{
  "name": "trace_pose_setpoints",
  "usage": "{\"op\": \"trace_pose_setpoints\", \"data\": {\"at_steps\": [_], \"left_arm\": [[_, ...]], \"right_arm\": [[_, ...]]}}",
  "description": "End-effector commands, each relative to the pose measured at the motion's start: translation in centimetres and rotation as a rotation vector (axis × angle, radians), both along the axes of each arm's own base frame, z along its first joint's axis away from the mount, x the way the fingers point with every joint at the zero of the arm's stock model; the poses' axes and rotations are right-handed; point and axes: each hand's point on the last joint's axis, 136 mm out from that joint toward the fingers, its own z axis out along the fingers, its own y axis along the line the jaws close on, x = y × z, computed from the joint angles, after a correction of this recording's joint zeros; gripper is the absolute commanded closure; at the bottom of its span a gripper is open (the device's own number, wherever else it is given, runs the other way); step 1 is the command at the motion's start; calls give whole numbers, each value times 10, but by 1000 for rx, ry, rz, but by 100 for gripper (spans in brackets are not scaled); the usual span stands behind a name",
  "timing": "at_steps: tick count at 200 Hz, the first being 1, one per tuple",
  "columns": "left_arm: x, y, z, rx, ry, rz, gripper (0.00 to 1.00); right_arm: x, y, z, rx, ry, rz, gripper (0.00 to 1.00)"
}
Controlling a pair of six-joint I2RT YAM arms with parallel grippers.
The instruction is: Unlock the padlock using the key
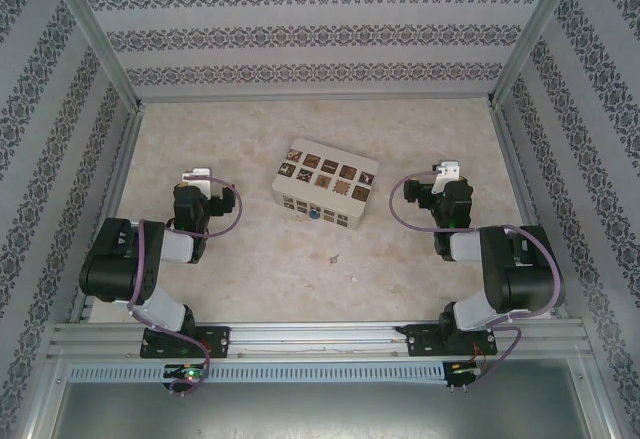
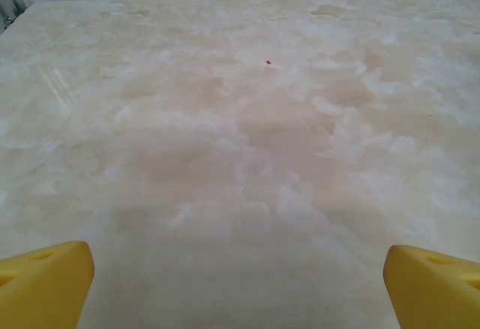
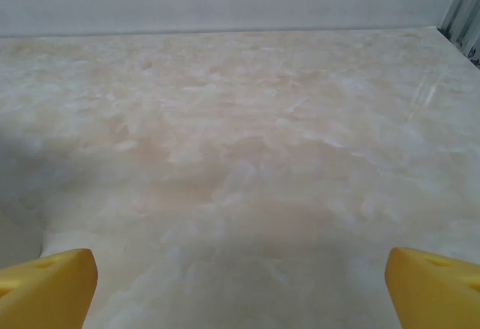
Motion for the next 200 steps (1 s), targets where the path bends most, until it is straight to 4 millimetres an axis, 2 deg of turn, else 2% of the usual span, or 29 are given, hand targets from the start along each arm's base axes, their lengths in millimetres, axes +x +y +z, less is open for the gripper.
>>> {"op": "trace_pose_setpoints", "data": {"at_steps": [1,200], "left_arm": [[8,3,13,10,-50,-2,1],[9,4,13,4,-50,1,1]], "right_arm": [[8,0,10,-16,-36,1,1],[8,0,9,-6,-35,7,2]]}}
